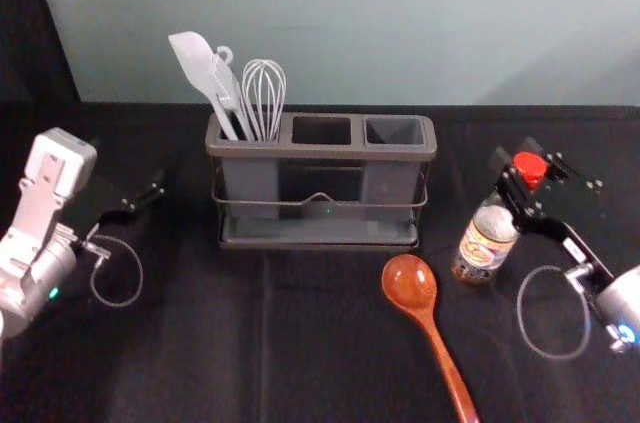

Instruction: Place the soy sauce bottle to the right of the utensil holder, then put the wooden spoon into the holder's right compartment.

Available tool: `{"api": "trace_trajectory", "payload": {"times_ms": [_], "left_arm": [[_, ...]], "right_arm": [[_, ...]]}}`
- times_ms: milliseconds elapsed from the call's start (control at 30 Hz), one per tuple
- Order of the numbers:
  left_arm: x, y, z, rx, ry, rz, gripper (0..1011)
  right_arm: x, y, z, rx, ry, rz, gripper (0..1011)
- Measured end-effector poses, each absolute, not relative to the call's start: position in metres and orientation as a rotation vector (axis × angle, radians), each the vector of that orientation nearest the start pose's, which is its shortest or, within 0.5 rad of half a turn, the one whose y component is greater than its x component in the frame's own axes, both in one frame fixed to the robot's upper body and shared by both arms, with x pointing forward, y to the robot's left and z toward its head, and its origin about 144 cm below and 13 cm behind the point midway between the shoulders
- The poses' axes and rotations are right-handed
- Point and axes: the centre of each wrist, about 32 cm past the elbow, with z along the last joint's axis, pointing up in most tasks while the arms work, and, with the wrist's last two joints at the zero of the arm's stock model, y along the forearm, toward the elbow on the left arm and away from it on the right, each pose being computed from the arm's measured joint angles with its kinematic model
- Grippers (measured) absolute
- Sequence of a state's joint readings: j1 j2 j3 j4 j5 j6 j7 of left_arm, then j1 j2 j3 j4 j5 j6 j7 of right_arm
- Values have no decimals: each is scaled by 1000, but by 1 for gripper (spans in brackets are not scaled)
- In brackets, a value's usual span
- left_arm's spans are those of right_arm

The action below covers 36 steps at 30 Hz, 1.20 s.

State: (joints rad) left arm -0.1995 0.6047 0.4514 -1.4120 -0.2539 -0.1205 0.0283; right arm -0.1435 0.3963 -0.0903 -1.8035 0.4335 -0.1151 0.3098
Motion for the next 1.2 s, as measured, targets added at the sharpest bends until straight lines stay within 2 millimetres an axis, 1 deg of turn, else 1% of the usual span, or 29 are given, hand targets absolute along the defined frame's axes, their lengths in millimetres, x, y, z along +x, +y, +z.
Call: {"api": "trace_trajectory", "payload": {"times_ms": [300,533,833,1200], "left_arm": [[489,310,1140,304,-285,1248,1000],[489,310,1140,305,-285,1248,1000],[489,310,1140,305,-285,1248,1000],[489,310,1140,304,-285,1248,1000]], "right_arm": [[461,-289,1178,159,-17,-1083,377],[484,-285,1180,141,-14,-1076,377],[501,-280,1179,139,-5,-1074,377],[512,-278,1175,134,-7,-1077,377]]}}
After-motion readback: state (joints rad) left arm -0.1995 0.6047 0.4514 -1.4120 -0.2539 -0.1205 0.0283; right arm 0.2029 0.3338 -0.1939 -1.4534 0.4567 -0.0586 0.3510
